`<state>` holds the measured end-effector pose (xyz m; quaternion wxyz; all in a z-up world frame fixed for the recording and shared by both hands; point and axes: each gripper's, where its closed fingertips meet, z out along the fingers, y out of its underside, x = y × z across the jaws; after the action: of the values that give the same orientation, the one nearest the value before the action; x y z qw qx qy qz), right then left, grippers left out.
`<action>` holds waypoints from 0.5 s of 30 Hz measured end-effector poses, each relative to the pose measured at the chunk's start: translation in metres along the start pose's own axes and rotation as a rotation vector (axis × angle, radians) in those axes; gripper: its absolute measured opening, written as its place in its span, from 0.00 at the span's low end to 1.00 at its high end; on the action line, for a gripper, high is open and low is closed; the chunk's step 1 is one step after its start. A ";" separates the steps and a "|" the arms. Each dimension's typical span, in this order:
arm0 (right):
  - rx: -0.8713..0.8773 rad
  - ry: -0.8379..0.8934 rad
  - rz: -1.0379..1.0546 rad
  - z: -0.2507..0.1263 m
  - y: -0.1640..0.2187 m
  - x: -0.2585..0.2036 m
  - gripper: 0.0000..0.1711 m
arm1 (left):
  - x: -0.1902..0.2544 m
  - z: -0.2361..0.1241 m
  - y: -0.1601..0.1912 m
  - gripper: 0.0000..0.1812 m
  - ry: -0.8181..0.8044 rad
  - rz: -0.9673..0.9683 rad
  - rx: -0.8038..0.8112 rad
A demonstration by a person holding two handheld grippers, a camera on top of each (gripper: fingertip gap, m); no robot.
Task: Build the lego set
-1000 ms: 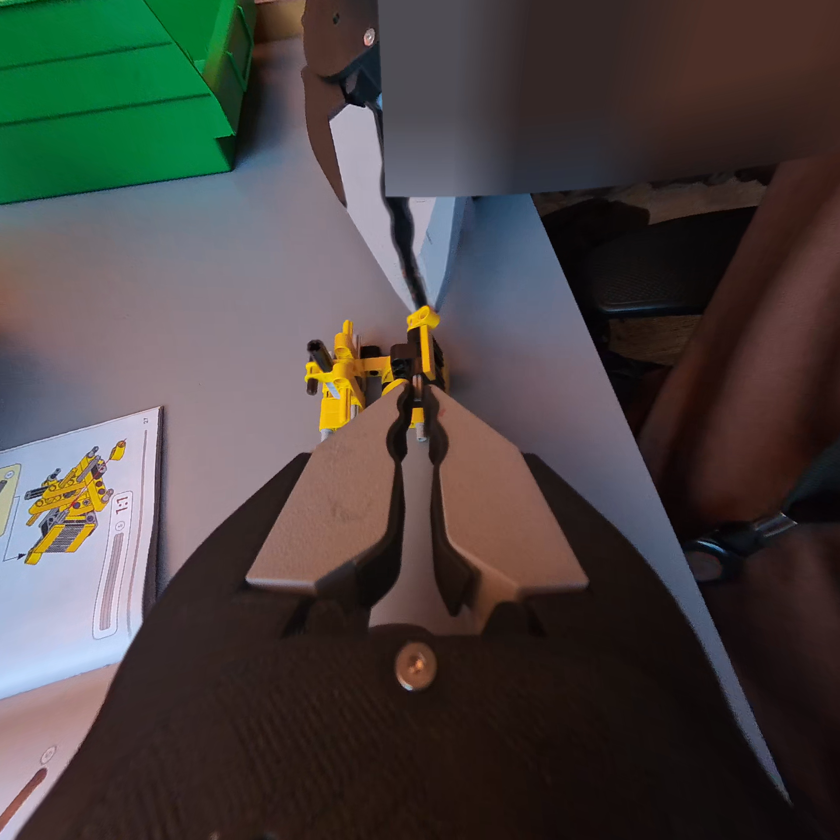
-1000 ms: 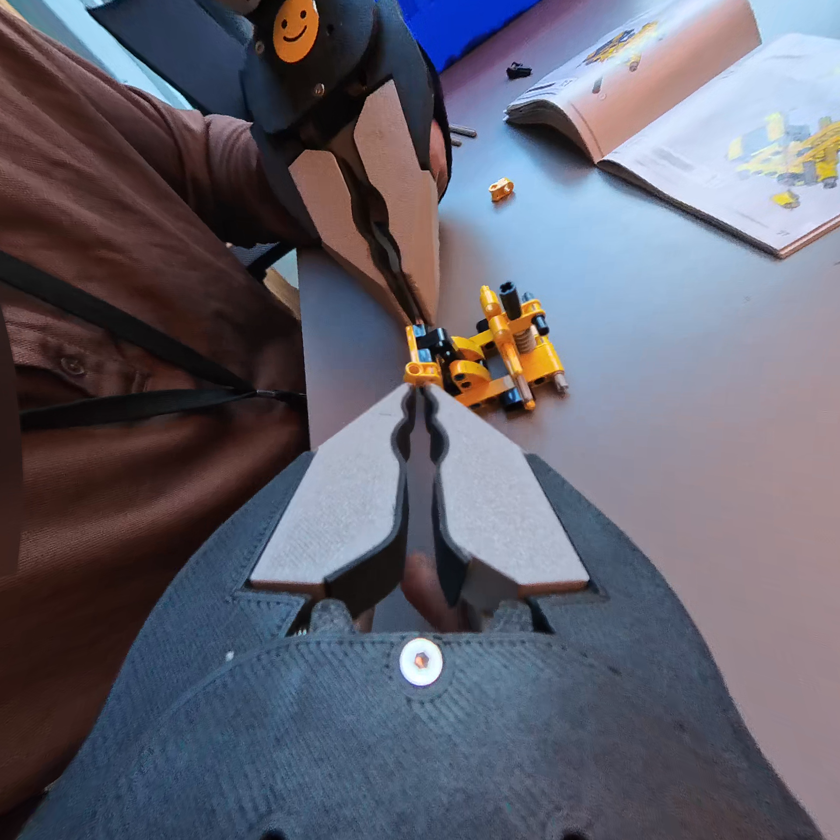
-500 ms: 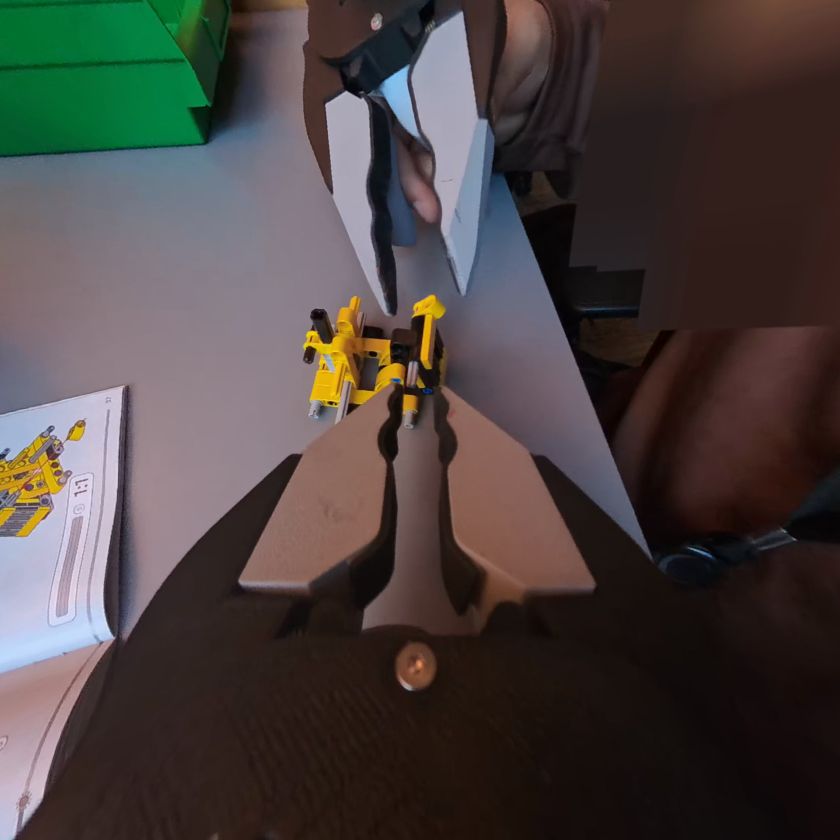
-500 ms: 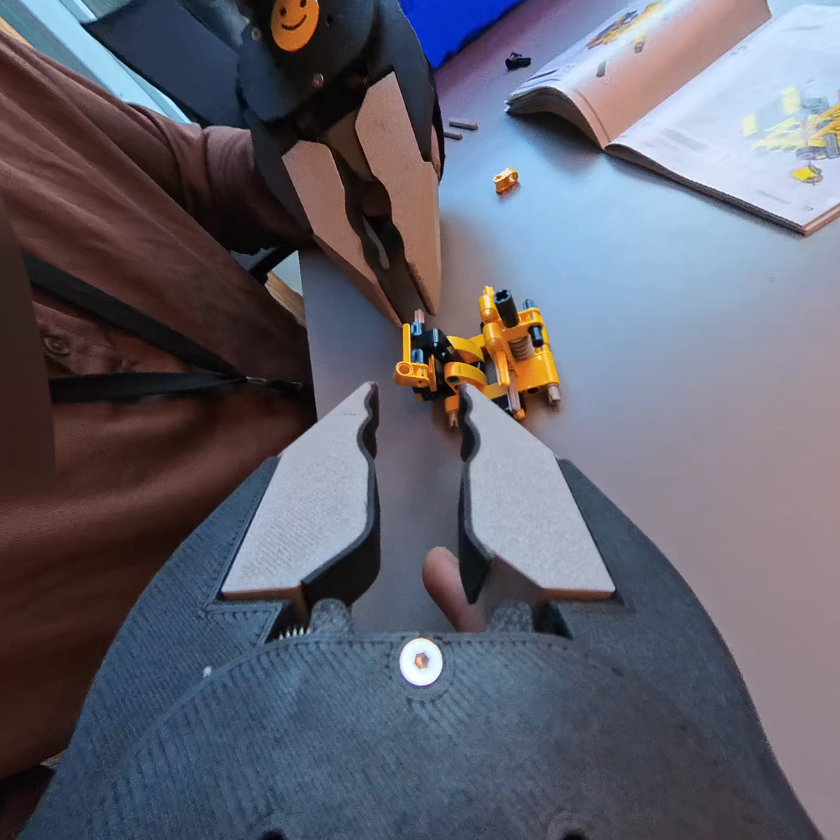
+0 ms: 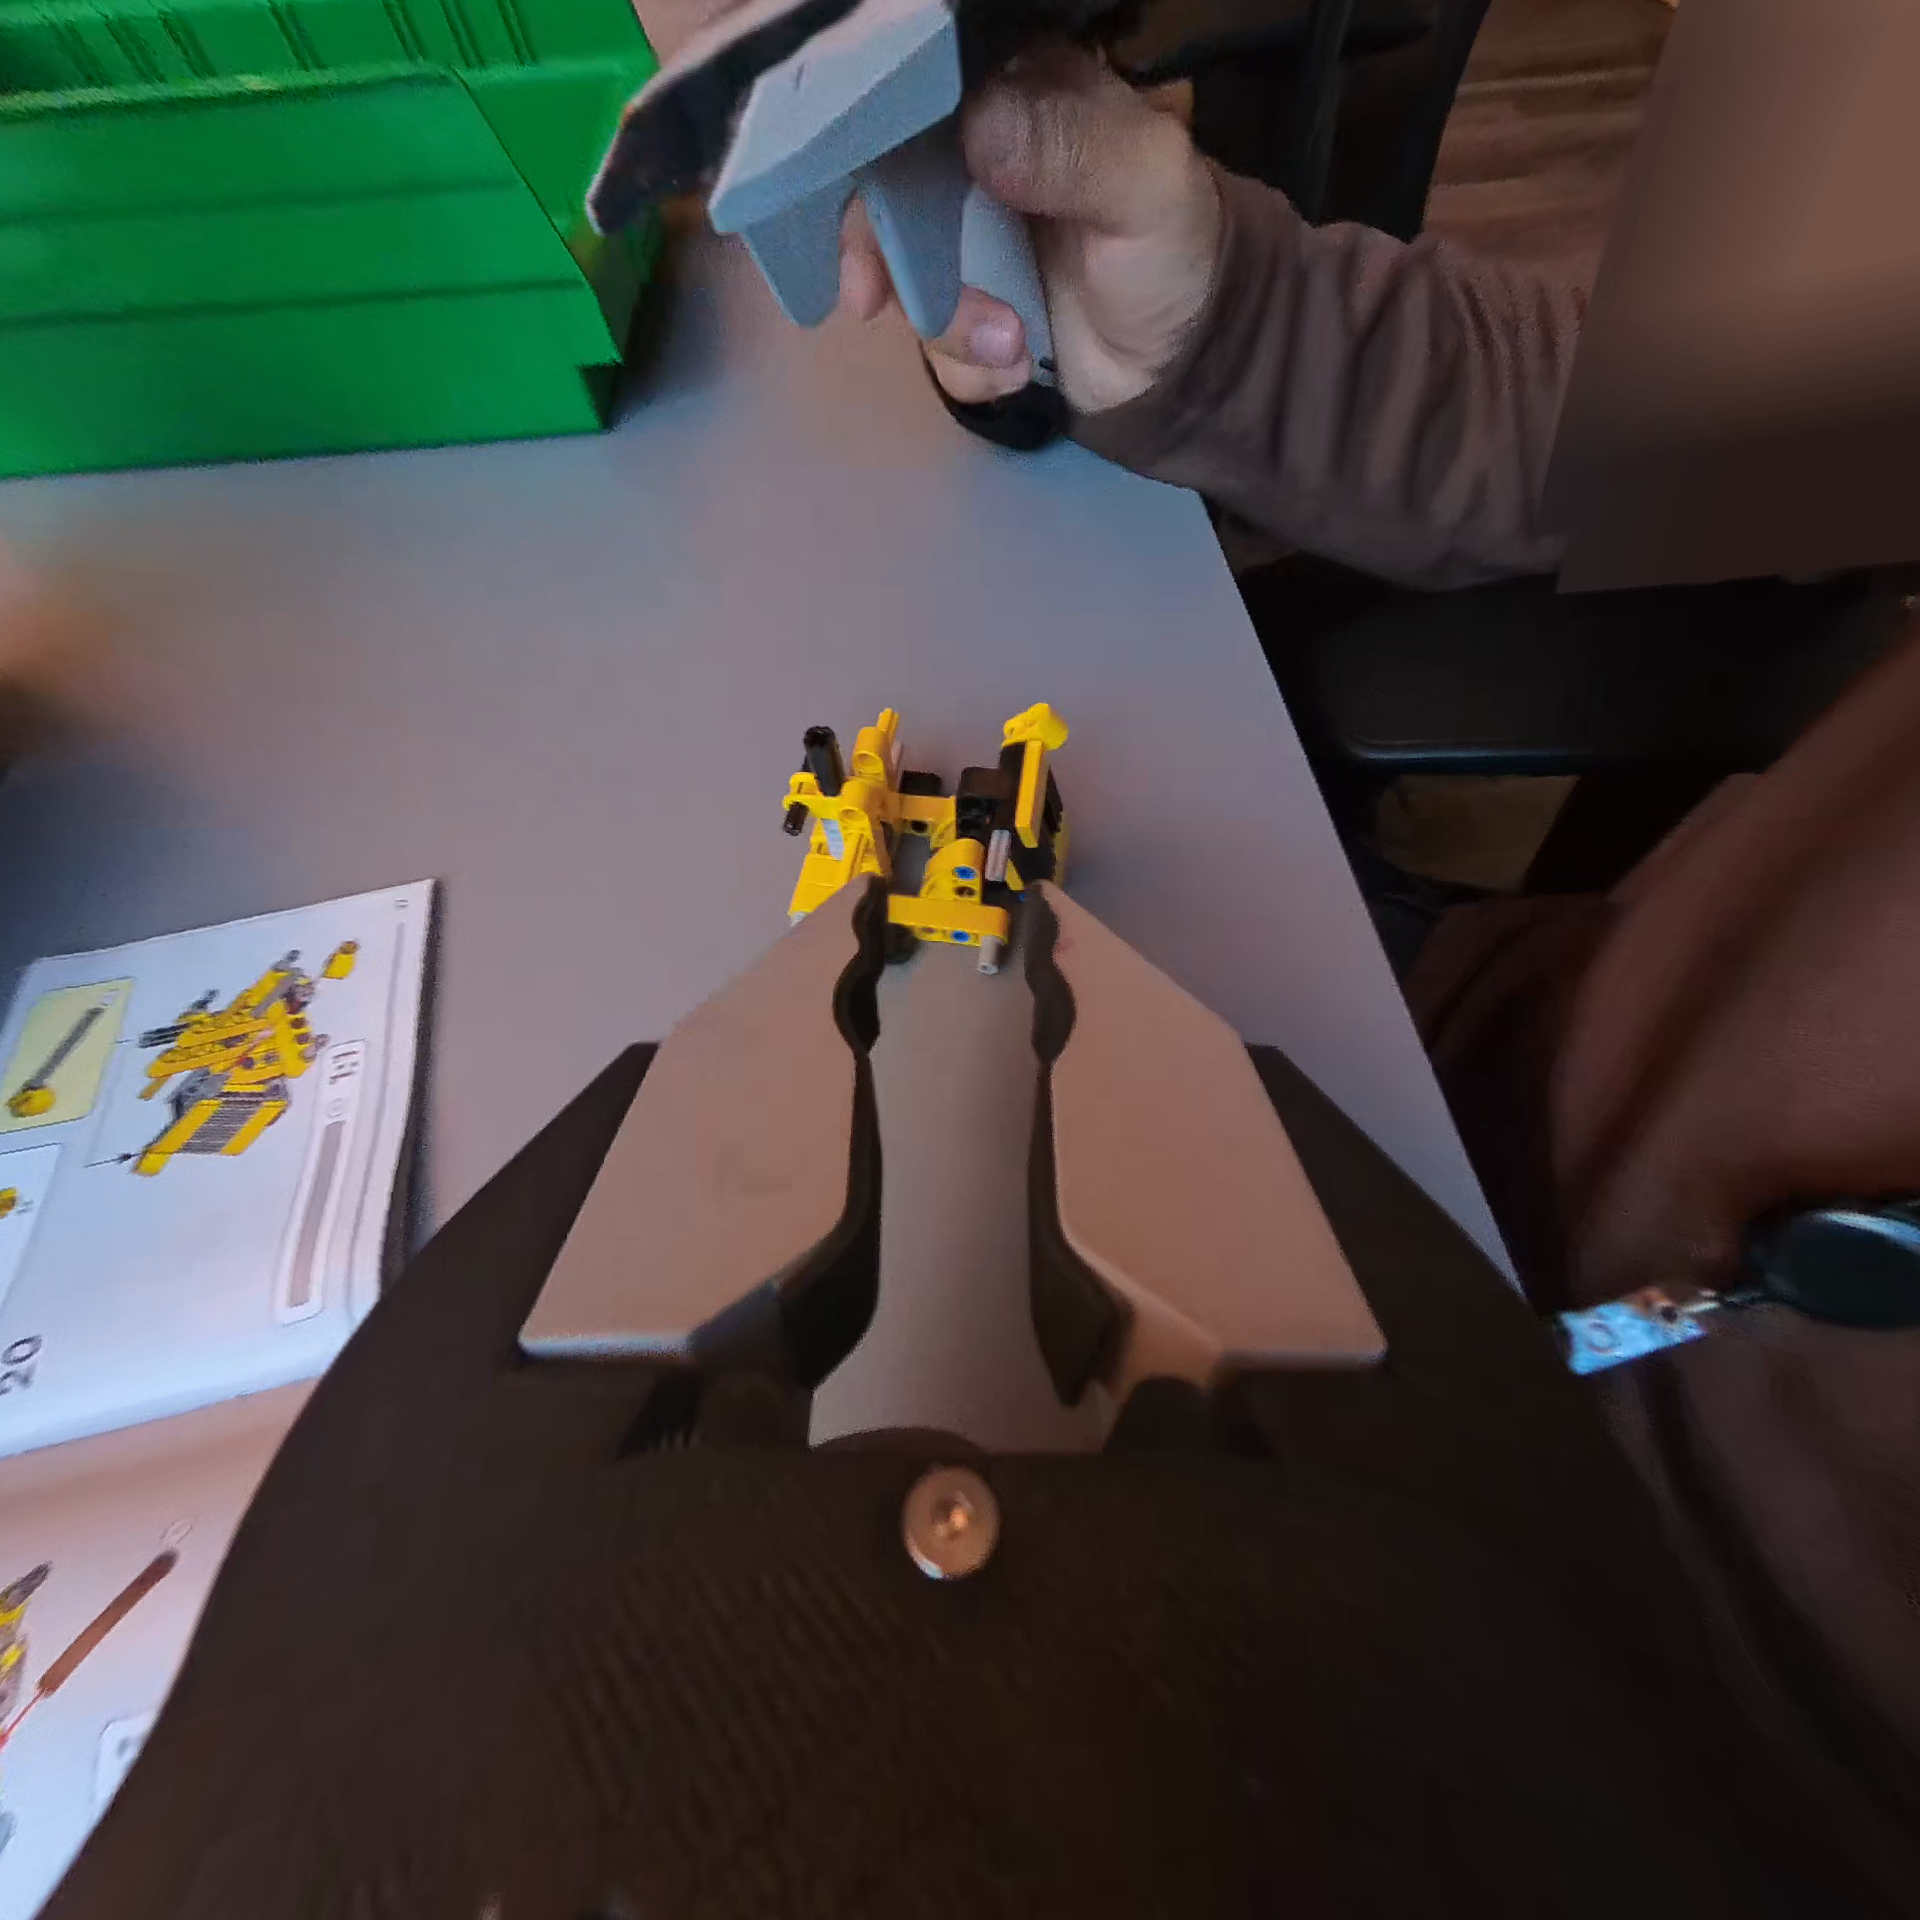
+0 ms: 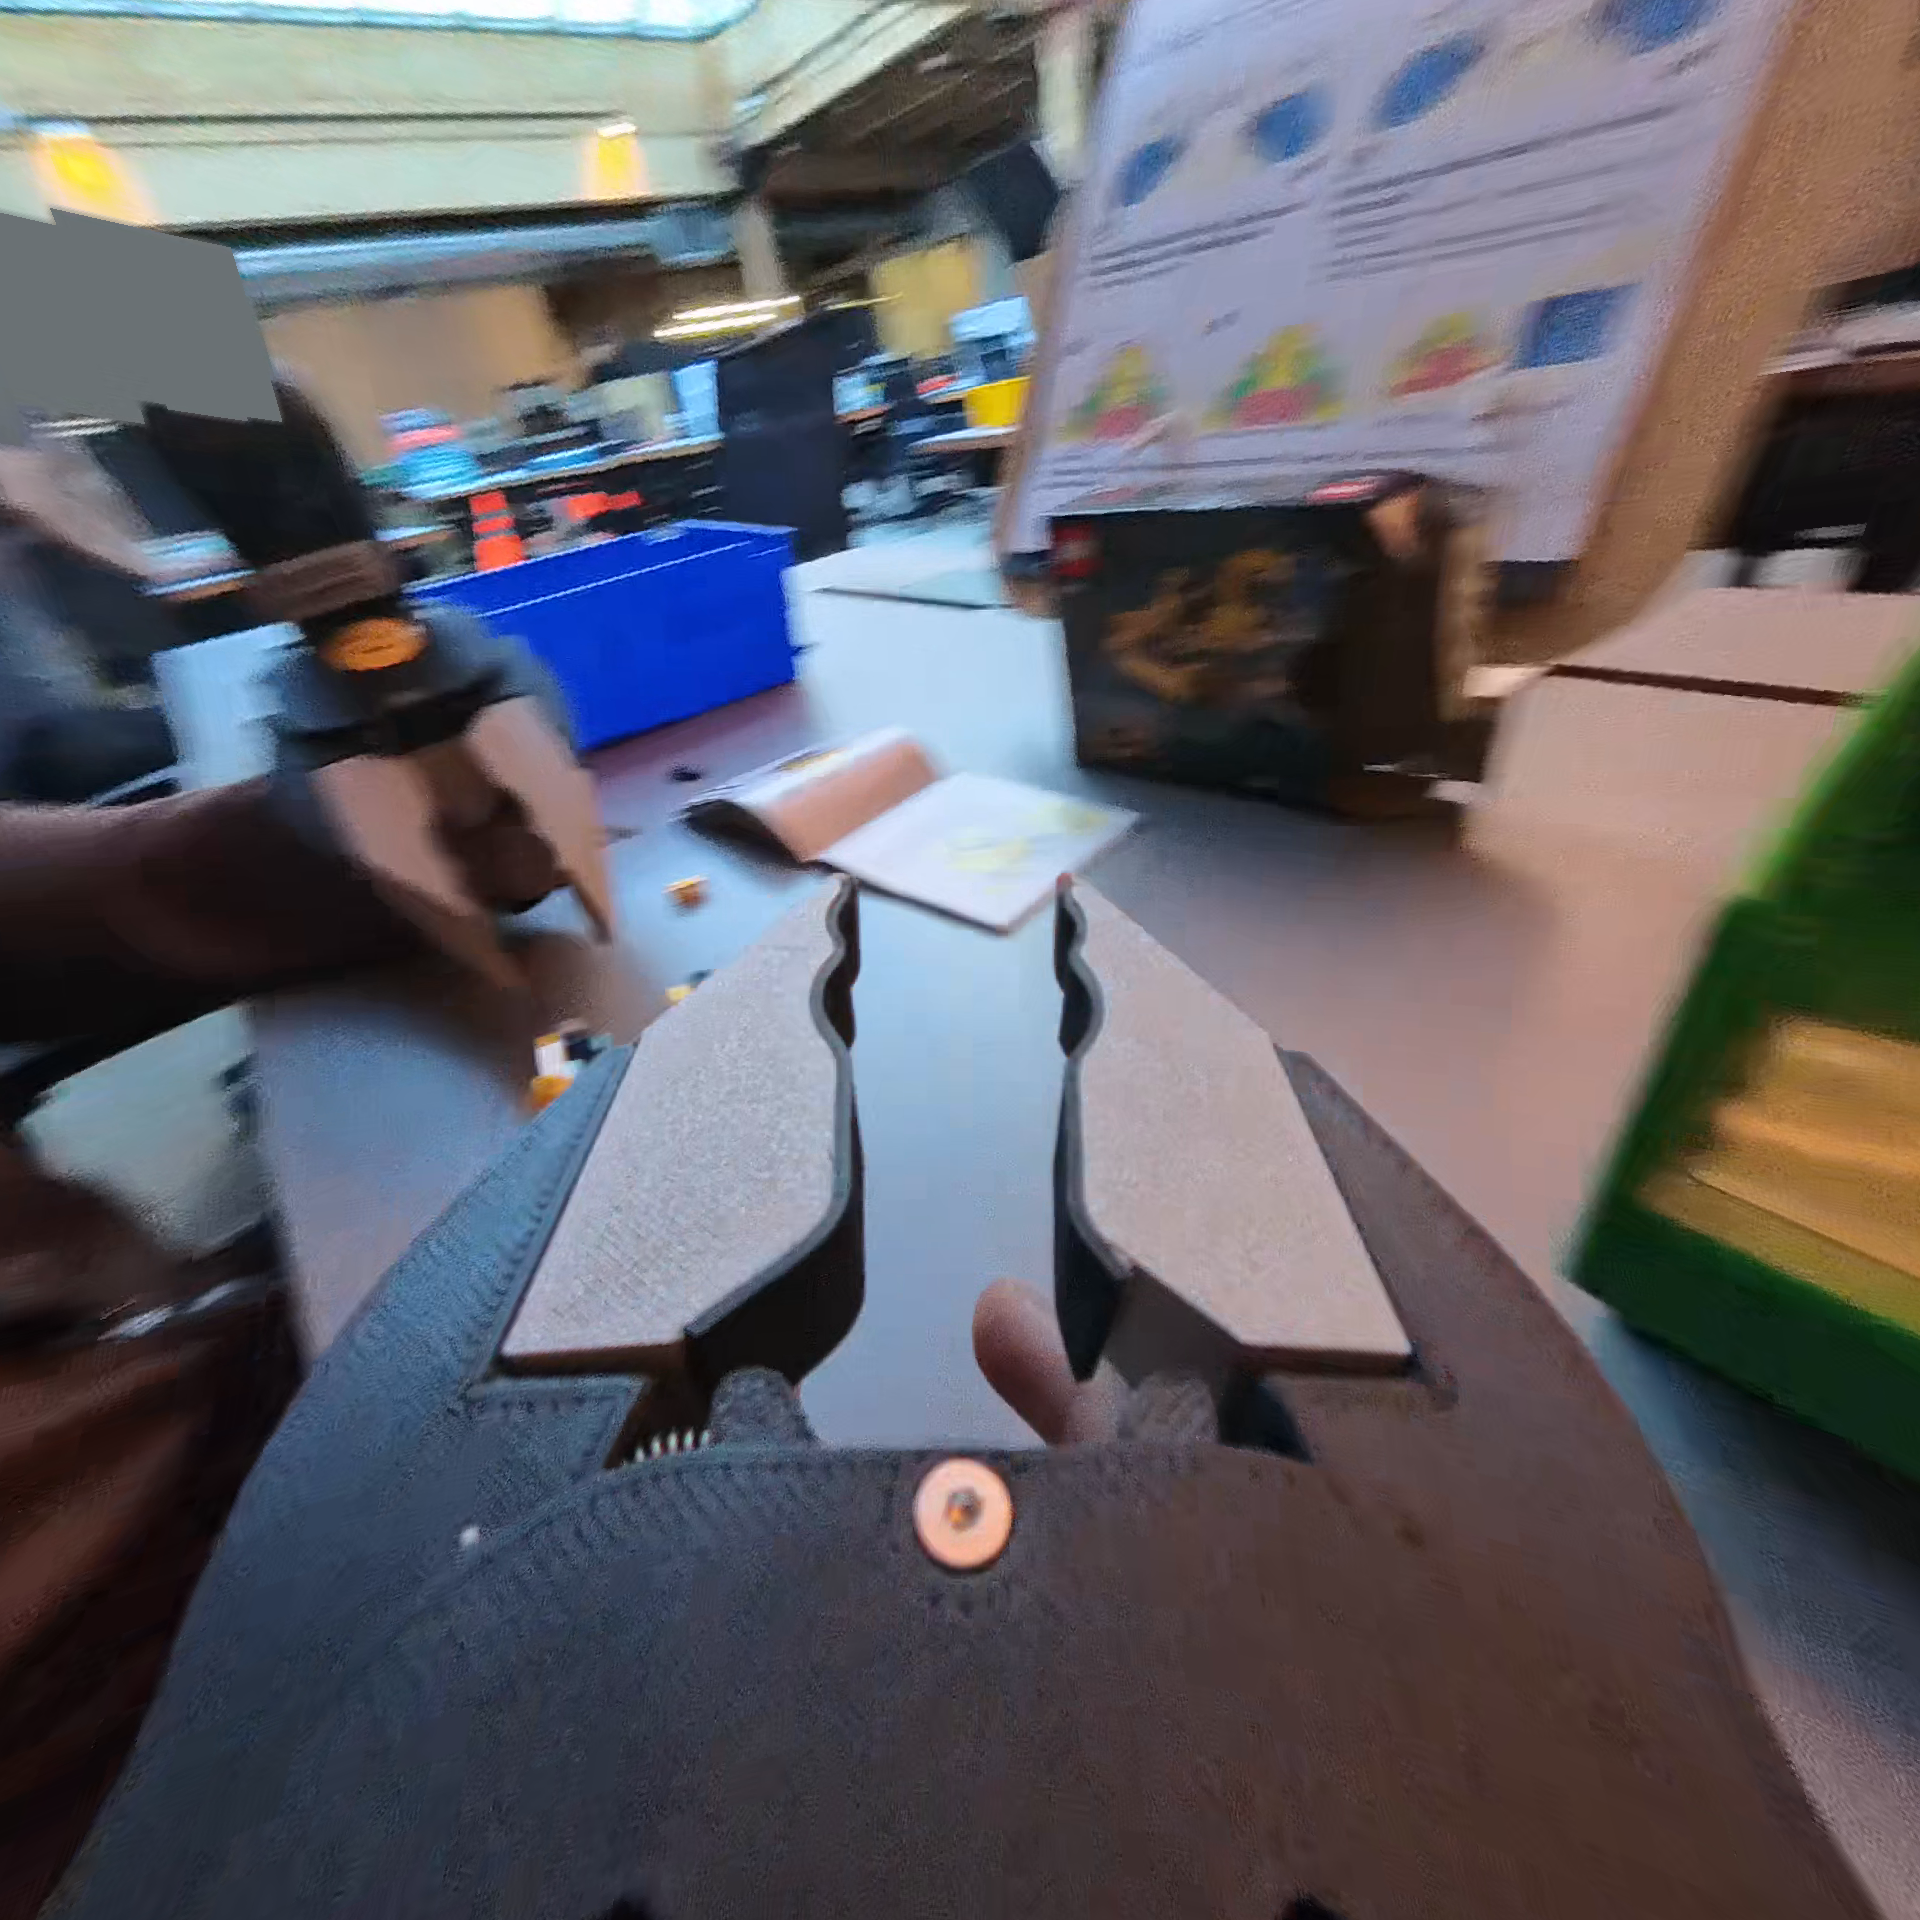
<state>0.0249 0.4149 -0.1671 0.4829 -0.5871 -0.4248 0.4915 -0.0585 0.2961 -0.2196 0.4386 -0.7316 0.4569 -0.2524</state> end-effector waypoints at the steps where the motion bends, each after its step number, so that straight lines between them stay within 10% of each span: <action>1: 0.012 0.077 0.004 -0.003 -0.001 0.013 0.22 | -0.002 -0.004 -0.002 0.14 -0.026 -0.001 0.021; 15: -0.077 0.141 -0.010 0.005 0.012 0.020 0.30 | 0.038 -0.082 0.023 0.21 -0.284 -0.255 0.138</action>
<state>0.0234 0.4333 -0.1828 0.4912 -0.6363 -0.4111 0.4299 -0.1147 0.2241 -0.2003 0.5121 -0.7800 0.2759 -0.2306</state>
